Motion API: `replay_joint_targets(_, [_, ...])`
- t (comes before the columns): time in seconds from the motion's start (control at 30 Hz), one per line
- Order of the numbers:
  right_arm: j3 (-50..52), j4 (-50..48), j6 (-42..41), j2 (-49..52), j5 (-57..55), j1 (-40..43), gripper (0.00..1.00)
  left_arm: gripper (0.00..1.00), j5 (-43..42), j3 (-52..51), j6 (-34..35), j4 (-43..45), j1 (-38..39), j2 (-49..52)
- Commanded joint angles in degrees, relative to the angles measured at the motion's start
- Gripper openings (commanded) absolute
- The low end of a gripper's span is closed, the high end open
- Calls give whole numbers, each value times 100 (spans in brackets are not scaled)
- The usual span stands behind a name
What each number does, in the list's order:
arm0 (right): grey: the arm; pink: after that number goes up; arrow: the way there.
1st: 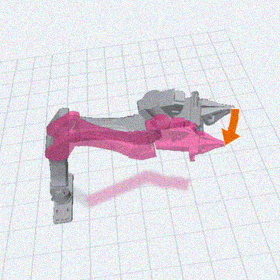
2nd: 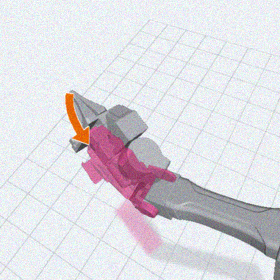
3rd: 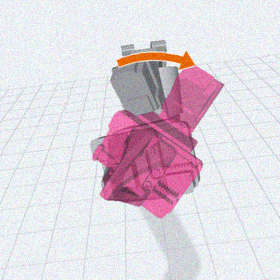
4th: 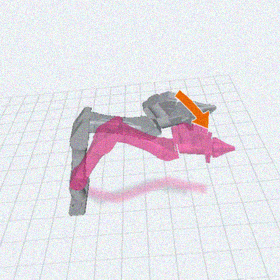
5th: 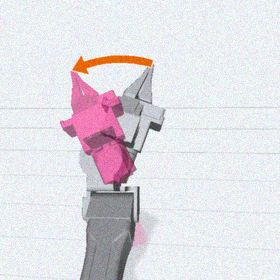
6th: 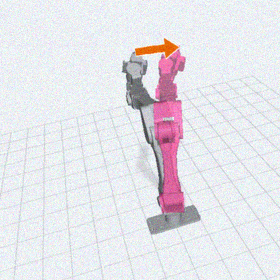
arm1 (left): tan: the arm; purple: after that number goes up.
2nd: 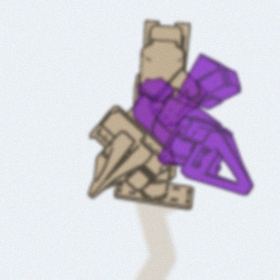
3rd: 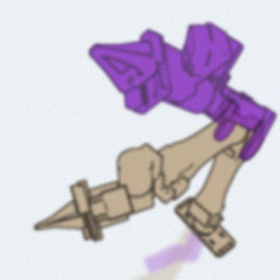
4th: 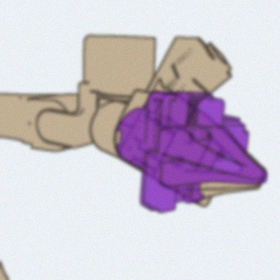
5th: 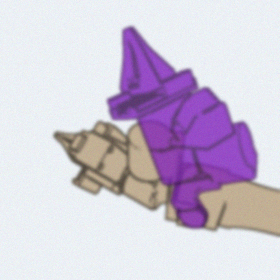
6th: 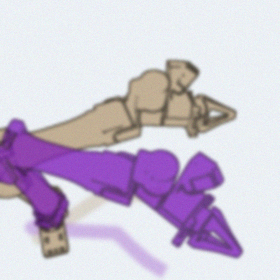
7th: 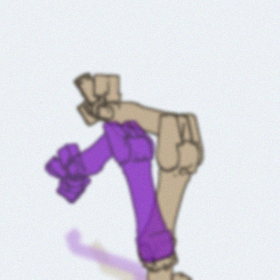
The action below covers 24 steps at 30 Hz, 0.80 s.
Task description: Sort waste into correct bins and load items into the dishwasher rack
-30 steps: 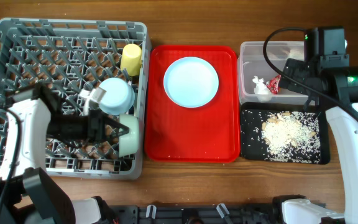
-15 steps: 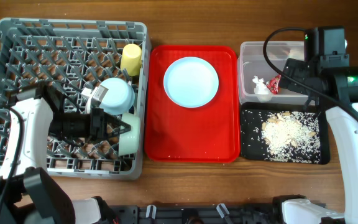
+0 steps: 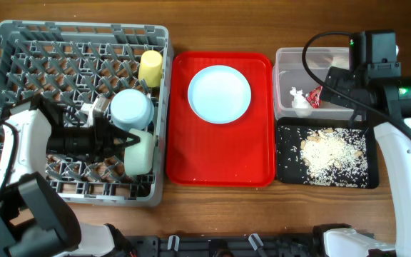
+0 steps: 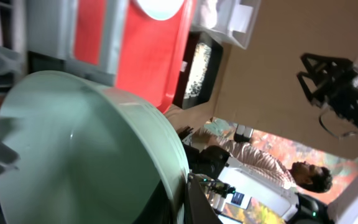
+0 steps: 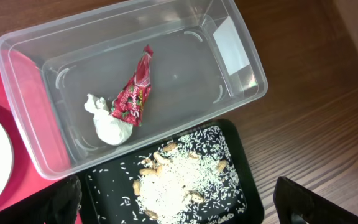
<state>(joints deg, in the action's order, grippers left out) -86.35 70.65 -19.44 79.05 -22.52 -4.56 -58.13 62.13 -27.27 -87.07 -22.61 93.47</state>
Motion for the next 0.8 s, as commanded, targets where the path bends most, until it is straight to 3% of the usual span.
replay_joint_targets(0.0, [-22,-11,-7,-42,37,13,100,4,1351,157,551,70,-317,81])
replay_joint_targets(0.07, [-22,-13,-9,-42,37,13,100,5,1488,262,732,50,-433,81])
replay_joint_targets(0.1, [-22,-13,-7,-42,37,13,100,10,1502,302,815,24,-466,81])
replay_joint_targets(0.13, [-22,-11,-7,-42,37,13,100,17,1499,358,938,-11,-498,81])
replay_joint_targets(0.17, [-22,-13,-9,-42,37,13,100,31,1497,428,1051,-70,-525,81])
replay_joint_targets(0.2, [-22,-13,-4,-42,37,13,100,100,1497,516,1174,-131,-535,81])
replay_joint_targets(0.53, [-22,-13,-9,-42,37,13,100,100,1497,2282,1322,-951,-509,-155])
replay_joint_targets(0.77, [-22,-13,-7,-42,37,13,100,100,1921,2358,1366,-638,286,-1064])
